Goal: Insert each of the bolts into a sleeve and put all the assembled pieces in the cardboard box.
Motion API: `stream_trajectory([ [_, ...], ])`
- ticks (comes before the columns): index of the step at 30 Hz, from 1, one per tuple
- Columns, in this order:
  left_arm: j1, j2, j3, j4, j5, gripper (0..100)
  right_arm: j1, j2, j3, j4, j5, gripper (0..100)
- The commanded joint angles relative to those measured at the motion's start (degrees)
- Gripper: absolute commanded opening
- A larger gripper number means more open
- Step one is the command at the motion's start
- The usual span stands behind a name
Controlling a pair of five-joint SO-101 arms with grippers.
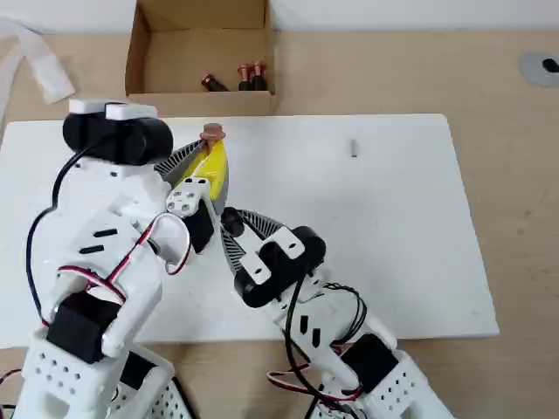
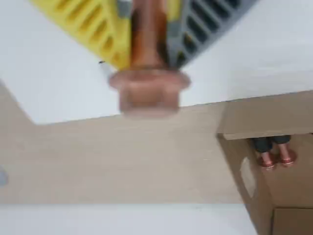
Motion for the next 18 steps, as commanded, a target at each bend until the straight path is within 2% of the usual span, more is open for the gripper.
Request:
stream_trajectory([
  [1, 0.09, -5.93, 3.69, -4.57, 1.58, 1, -0.57, -8.75, -0.31, -1.67, -0.62, 0.9],
  [7, 0.00, -16.22, 12.48, -6.68, 1.23, 1, 1.10, -8.57, -0.40, -1.58, -3.96, 0.9],
  [13, 0.53, -18.15, 13.89, -6.86, 1.23, 1, 2.15, -8.40, -0.13, -1.49, -4.31, 0.9],
  [18, 0.62, -18.33, 14.42, -13.36, 2.99, 1, 1.89, -8.40, -0.04, -1.49, -4.31, 0.9],
])
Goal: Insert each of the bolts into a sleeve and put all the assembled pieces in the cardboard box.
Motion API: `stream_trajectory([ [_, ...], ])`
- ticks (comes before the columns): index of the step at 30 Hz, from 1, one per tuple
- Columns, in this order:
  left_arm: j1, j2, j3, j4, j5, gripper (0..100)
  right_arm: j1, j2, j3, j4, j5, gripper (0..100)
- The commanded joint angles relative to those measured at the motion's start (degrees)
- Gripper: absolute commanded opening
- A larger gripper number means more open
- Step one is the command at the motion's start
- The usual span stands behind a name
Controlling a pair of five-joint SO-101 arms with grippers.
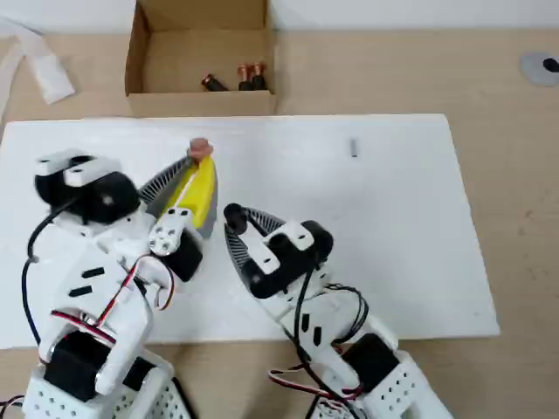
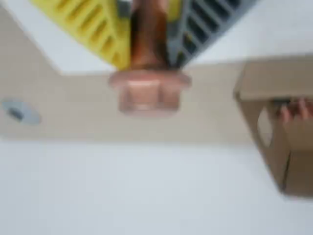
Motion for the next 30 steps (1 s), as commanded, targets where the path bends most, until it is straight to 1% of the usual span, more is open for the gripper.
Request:
stream_trajectory([
  [1, 0.62, -0.31, -0.35, -6.15, 2.29, 1, 0.75, -8.40, -0.22, -1.49, -0.62, 0.9],
  [3, 1.49, -0.22, 0.79, -9.67, 2.81, 1, 0.75, -8.40, -0.22, -1.49, -0.62, 0.9],
  [6, 4.48, -0.31, 4.57, -13.19, 0.70, 1, 0.92, -8.40, -0.22, -1.23, -0.62, 0.9],
  [8, 5.89, -0.75, 6.42, -13.10, 0.18, 1, 0.92, -8.40, -0.22, -1.23, -0.62, 0.9],
  [11, 6.15, -0.84, 7.56, -13.10, 0.44, 1, 0.92, -8.40, -0.22, -1.14, -0.62, 0.9],
  [14, 5.54, -0.84, 7.65, -13.10, 0.26, 1, 1.01, -8.40, -0.22, -1.14, -0.62, 0.9],
  [19, 2.37, -0.92, 7.47, -13.10, 0.18, 1, 1.01, -8.40, -0.40, -1.14, -0.62, 0.9],
  [24, 2.73, -1.27, 8.62, -13.01, 0.44, 1, 1.01, -8.40, -0.40, -1.14, -0.62, 0.9],
  [30, 2.73, -5.93, 11.69, -13.10, 0.18, 1, 1.01, -8.40, -0.40, -1.14, -0.62, 0.9],
])
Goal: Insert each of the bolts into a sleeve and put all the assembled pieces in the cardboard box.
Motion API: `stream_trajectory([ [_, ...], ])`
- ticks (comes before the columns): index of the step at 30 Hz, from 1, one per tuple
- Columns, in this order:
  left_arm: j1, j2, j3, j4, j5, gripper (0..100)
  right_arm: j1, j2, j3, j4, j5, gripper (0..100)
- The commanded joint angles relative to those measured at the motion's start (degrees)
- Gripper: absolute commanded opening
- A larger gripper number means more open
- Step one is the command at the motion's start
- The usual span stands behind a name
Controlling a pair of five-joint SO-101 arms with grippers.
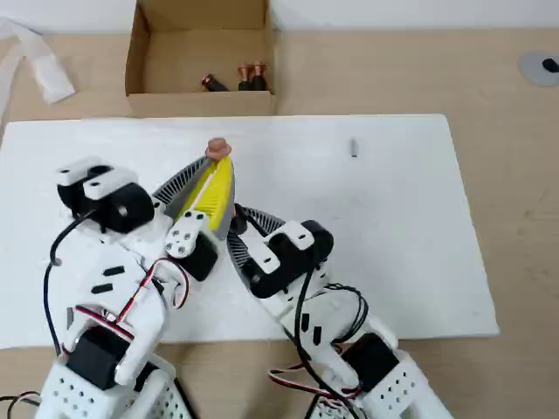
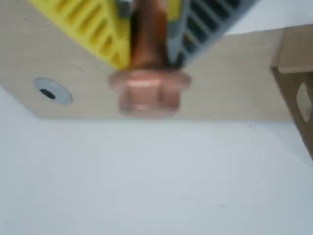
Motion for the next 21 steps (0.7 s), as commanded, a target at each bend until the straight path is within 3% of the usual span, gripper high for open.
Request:
stream_trajectory([
  [1, -0.53, -2.95, 0.88, -1.32, -0.35, 1, 1.01, -8.40, -0.40, -1.14, -0.53, 0.9],
  [13, -0.53, -4.35, 3.78, -1.76, -0.44, 1, 1.01, -8.40, -0.31, -1.14, -0.53, 0.9],
  [21, -0.53, -4.00, 4.66, -6.24, -0.44, 1, 1.01, -8.31, -0.22, -1.14, -1.41, 0.9],
])
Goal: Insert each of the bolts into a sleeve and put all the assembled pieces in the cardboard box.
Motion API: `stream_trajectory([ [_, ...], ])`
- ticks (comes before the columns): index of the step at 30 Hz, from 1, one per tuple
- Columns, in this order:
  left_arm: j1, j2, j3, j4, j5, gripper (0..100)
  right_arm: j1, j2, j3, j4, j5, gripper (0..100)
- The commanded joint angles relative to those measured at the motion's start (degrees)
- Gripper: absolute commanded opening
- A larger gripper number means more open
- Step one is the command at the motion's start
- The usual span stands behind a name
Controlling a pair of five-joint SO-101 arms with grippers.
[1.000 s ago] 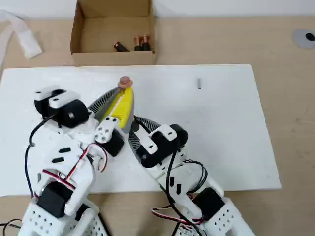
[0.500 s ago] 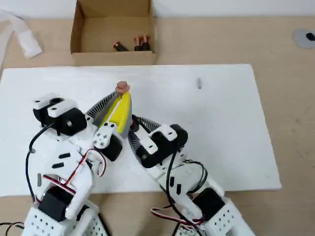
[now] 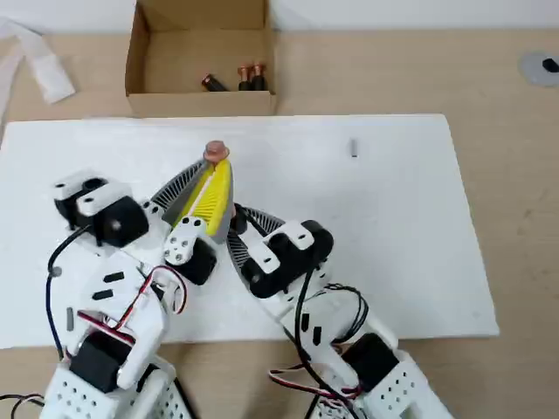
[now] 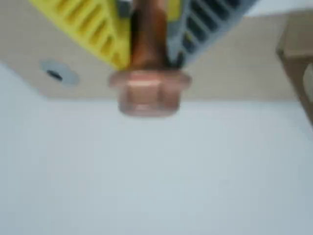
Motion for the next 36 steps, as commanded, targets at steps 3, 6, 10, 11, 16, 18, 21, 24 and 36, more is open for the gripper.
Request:
stream_trajectory([
  [3, -0.70, -0.57, 2.29, -1.76, -0.44, 1, 1.01, -8.31, -0.40, 0.18, -1.85, 0.9],
  [6, -0.97, -0.66, 3.25, -1.76, -0.44, 1, 1.01, -8.40, -0.48, 1.58, -1.93, 0.9],
  [10, -0.79, -0.66, 3.25, -1.76, -0.44, 1, 1.01, -8.66, -0.66, 1.67, -1.93, 0.9],
  [11, -0.88, -0.66, 3.25, -1.76, -0.44, 1, 1.01, -8.66, -0.66, 1.67, -1.93, 0.9],
  [16, -1.05, -0.66, 3.16, -1.85, -2.02, 1, 1.01, -8.57, -0.66, 1.67, -3.34, 0.9],
  [18, -1.05, -0.66, 3.16, -3.16, -2.02, 1, 1.01, -8.48, -0.66, 1.67, -3.96, 0.9],
  [21, -1.05, -0.66, 3.25, -4.84, -2.02, 1, 1.01, -8.40, -0.66, 1.67, -4.13, 0.9],
  [24, -1.05, -0.48, 3.25, -4.92, -2.02, 1, 1.01, -8.40, -0.66, 1.67, -4.13, 0.9],
  [36, -0.88, -0.66, 5.98, -5.10, -2.02, 1, 1.01, -8.40, -0.40, 1.67, -4.22, 0.9],
])
